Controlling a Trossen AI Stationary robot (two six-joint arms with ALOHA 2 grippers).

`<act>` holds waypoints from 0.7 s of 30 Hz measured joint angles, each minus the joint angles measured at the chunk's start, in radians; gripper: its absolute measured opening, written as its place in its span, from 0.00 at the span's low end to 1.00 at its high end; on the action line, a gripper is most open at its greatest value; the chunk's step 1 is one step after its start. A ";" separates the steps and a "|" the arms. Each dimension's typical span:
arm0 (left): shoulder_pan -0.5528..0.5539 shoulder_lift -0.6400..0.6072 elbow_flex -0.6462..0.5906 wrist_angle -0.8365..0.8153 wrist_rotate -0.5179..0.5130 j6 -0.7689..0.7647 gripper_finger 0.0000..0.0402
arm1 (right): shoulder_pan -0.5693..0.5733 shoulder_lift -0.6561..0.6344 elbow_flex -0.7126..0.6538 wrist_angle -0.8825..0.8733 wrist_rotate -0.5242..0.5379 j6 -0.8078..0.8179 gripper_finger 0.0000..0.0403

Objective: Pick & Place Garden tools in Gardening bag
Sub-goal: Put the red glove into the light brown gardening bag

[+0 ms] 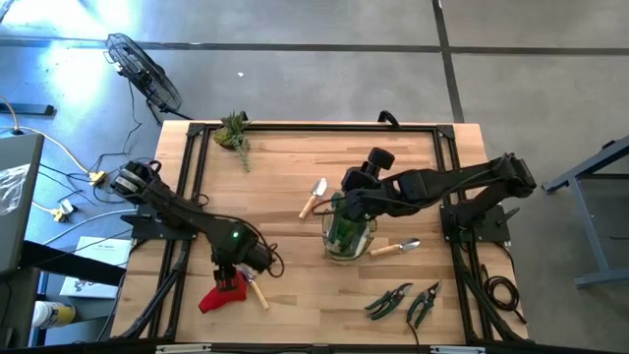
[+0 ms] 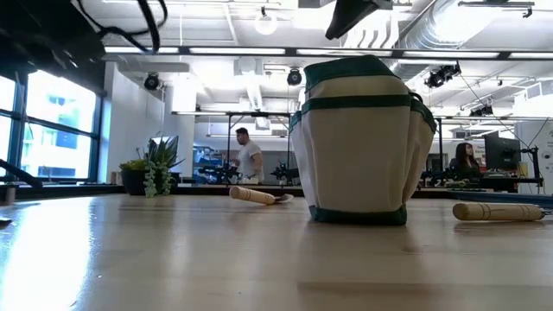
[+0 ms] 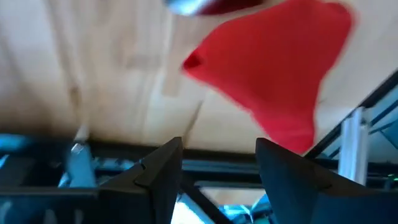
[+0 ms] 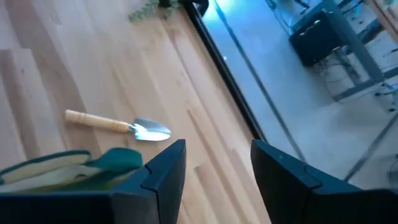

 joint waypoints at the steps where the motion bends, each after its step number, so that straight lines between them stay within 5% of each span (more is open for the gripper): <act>1: -0.010 0.000 0.000 0.021 0.004 -0.006 0.49 | -0.007 0.000 0.000 0.014 -0.023 -0.010 0.43; 13: -0.183 0.000 0.000 0.194 0.032 -0.214 0.49 | 0.006 0.000 0.000 0.111 -0.355 0.073 0.43; 21: -0.292 0.000 0.000 0.189 -0.154 -0.221 0.49 | 0.173 0.000 -0.001 0.230 -0.443 0.203 0.43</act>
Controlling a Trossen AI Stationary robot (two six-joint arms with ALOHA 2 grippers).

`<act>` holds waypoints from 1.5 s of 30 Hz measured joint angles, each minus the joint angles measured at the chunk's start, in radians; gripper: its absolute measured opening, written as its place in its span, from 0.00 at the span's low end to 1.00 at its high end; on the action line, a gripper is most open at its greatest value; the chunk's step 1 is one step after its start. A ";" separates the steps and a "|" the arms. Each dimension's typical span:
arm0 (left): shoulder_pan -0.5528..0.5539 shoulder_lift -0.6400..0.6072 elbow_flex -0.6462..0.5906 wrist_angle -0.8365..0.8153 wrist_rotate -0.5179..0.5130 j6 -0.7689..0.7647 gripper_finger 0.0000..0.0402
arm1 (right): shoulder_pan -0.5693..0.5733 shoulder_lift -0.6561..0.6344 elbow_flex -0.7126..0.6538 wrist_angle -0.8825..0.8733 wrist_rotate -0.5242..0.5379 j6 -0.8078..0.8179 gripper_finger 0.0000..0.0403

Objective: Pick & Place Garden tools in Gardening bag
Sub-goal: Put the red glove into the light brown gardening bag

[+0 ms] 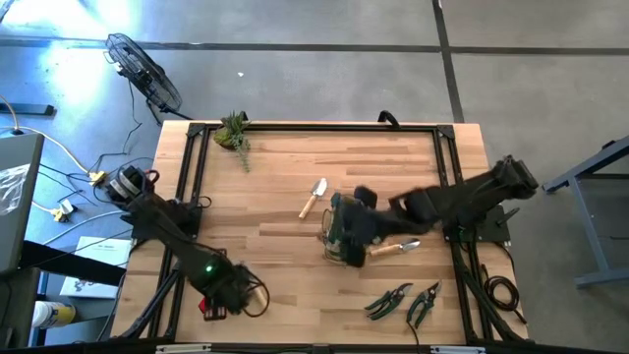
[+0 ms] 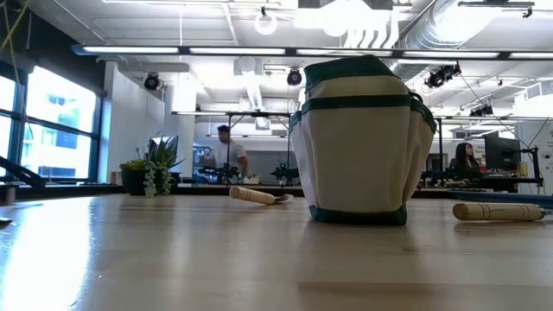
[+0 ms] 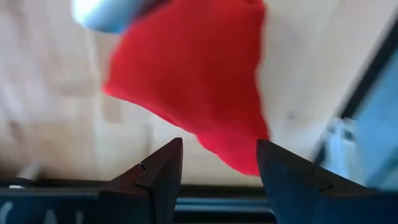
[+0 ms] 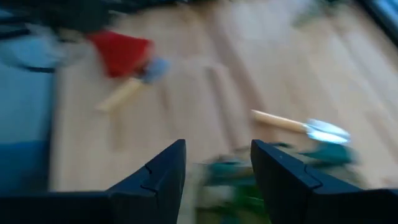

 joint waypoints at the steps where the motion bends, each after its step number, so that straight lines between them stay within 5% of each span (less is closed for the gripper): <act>1: -0.010 0.000 0.000 0.003 -0.038 -0.001 0.49 | 0.031 0.000 0.000 0.034 0.001 0.010 0.43; 14: -0.031 0.000 0.000 0.037 -0.112 -0.278 0.49 | 0.325 0.122 0.000 0.268 0.269 -0.038 0.43; 25: -0.031 0.000 0.000 0.059 -0.115 -0.286 0.49 | 0.325 0.201 -0.001 0.434 0.219 -0.090 0.43; 32: -0.045 0.000 0.000 0.055 -0.223 -0.361 0.49 | 0.318 0.194 0.000 0.552 0.205 -0.128 0.43; 45: -0.044 0.000 -0.131 0.146 -0.165 -0.359 0.49 | 0.302 0.194 0.000 0.587 0.207 -0.171 0.43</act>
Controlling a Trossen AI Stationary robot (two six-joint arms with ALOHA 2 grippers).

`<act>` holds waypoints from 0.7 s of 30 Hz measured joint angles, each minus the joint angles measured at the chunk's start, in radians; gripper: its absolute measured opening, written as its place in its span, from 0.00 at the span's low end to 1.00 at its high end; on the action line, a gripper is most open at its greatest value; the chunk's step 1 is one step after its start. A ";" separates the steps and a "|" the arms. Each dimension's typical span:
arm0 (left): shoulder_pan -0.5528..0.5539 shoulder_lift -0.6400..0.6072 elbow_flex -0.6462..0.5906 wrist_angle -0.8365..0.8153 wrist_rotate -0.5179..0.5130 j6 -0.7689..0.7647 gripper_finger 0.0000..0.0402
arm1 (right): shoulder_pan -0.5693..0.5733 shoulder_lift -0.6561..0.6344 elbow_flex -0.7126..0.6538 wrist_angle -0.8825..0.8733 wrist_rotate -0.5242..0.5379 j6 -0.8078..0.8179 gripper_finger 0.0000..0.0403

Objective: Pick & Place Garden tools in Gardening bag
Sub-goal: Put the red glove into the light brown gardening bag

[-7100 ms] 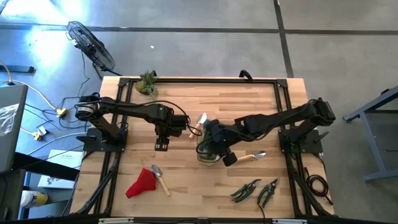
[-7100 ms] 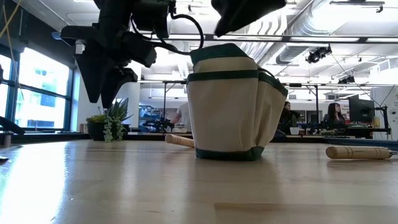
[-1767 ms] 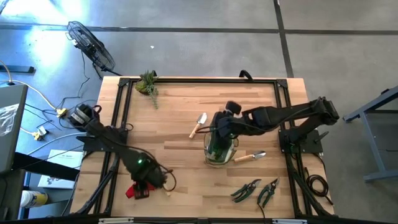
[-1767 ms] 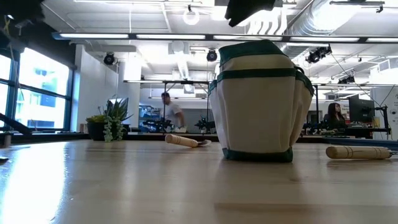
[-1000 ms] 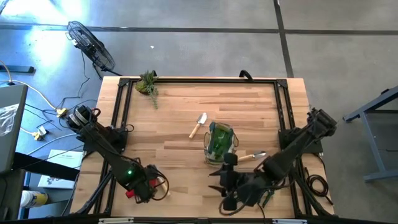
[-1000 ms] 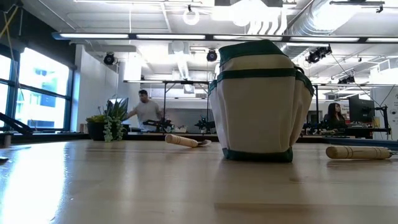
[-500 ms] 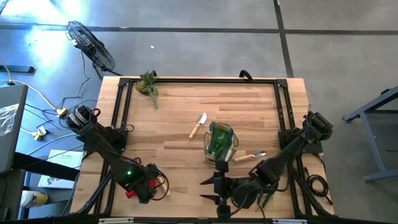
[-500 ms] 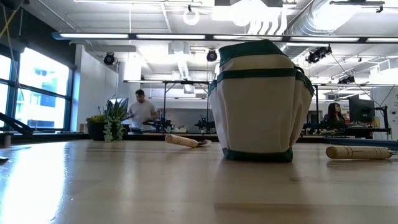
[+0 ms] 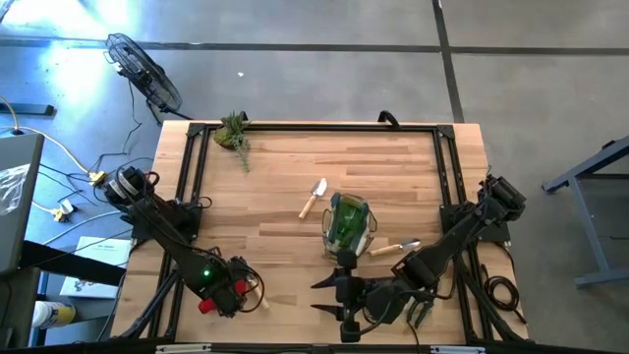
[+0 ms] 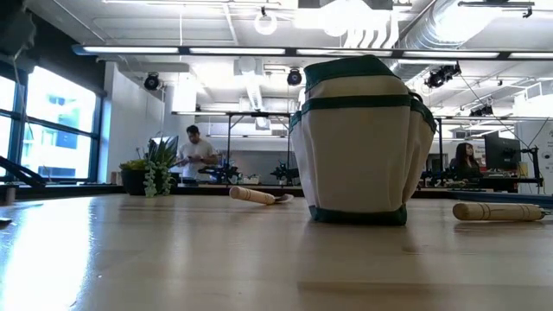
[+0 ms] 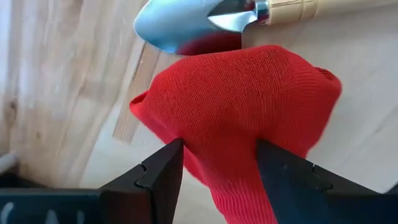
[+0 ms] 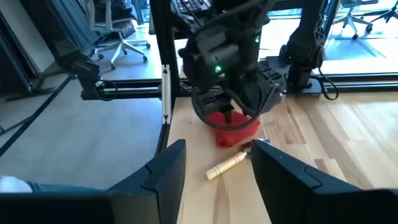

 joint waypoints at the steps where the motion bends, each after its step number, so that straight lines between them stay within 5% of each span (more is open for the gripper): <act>1: 0.000 0.000 -0.011 0.018 0.007 0.007 0.49 | 0.001 0.000 0.000 0.000 -0.005 0.000 0.43; 10: 0.001 -0.002 -0.126 0.194 0.050 0.026 0.49 | 0.006 0.003 0.000 -0.022 -0.111 0.000 0.43; 21: 0.000 -0.005 -0.219 0.280 0.023 -0.040 0.49 | 0.020 0.004 0.000 -0.125 -0.112 0.034 0.43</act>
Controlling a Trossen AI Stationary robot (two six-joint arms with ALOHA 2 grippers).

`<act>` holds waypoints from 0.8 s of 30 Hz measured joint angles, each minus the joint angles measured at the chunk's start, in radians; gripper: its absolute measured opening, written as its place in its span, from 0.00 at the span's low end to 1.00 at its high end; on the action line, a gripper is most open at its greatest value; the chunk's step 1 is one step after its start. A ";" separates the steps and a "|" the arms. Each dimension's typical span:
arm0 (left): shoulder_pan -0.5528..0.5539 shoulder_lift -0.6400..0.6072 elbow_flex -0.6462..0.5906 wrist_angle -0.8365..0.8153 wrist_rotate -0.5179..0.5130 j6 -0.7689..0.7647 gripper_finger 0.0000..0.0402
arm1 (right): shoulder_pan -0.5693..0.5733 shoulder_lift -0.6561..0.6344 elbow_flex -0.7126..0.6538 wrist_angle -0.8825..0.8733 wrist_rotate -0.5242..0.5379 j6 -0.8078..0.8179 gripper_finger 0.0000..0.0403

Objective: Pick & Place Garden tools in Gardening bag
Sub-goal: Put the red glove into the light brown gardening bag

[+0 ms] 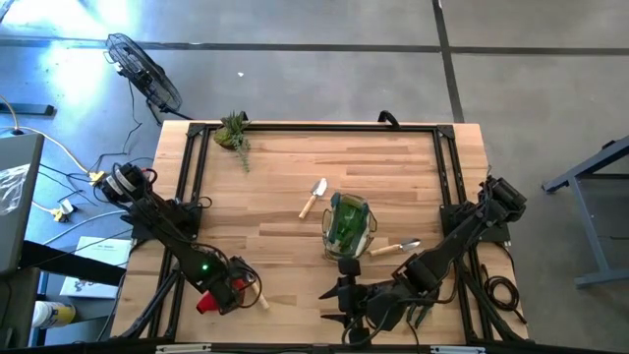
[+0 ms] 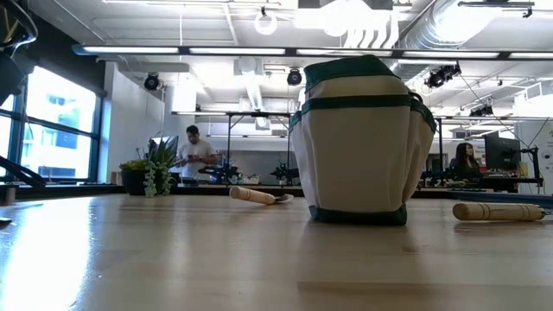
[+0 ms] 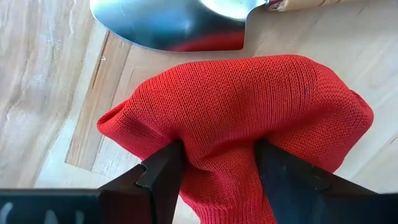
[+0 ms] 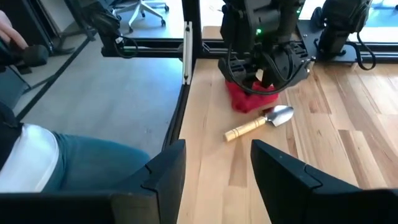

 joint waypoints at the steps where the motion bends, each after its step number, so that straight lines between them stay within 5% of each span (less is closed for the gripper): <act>1: 0.000 0.000 0.000 0.000 -0.001 0.000 0.49 | 0.000 0.000 0.000 0.001 0.000 -0.001 0.43; 6: 0.000 0.002 -0.001 -0.001 -0.006 0.000 0.41 | -0.001 0.000 0.000 0.037 0.000 -0.039 0.43; 16: 0.000 0.003 -0.002 -0.002 -0.035 0.008 0.04 | -0.006 0.001 0.000 0.116 -0.001 -0.027 0.43; 24: -0.001 0.005 0.008 -0.016 -0.096 0.016 0.02 | -0.014 0.001 0.000 0.128 0.008 -0.056 0.43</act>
